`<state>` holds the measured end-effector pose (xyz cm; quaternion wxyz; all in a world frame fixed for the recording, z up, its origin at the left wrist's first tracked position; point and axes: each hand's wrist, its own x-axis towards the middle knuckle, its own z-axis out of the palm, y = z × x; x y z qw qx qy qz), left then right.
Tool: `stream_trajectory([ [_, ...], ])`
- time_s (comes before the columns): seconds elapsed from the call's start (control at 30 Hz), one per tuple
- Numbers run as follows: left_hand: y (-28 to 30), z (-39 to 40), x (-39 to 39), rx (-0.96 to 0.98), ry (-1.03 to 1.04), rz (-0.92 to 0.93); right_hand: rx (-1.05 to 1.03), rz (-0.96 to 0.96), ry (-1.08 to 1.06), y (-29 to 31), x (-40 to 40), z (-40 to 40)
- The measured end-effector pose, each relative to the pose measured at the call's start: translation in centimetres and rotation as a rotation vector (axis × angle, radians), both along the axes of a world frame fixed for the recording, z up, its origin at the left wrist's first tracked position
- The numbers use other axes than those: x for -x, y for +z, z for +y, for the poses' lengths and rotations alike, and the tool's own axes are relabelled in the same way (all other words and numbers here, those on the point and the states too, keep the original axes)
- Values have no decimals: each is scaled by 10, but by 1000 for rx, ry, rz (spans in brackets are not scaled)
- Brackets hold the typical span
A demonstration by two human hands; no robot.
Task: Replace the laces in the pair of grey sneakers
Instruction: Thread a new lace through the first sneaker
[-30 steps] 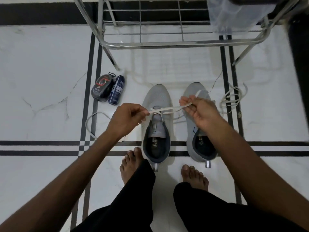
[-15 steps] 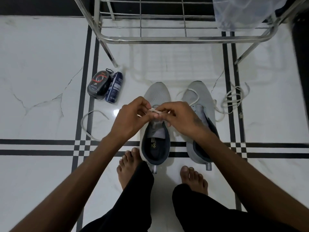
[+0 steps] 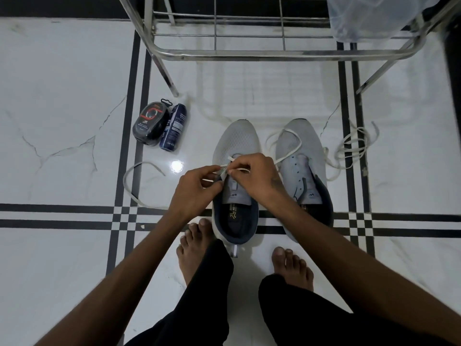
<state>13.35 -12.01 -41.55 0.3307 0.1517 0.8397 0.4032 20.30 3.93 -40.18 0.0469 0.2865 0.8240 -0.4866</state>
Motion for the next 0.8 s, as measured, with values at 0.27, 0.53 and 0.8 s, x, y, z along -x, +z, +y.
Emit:
stream_trajectory([
  [0.27, -2, 0, -4, -63, 11, 31, 16, -32, -179, -9, 2, -13],
  [0.53, -7, 1, -3, -148, 22, -98, 63, -17, -160, -15, -4, -13],
  [0.8, -25, 8, -5, -169, 100, -66, -114, -47, -52, -7, -10, -17],
])
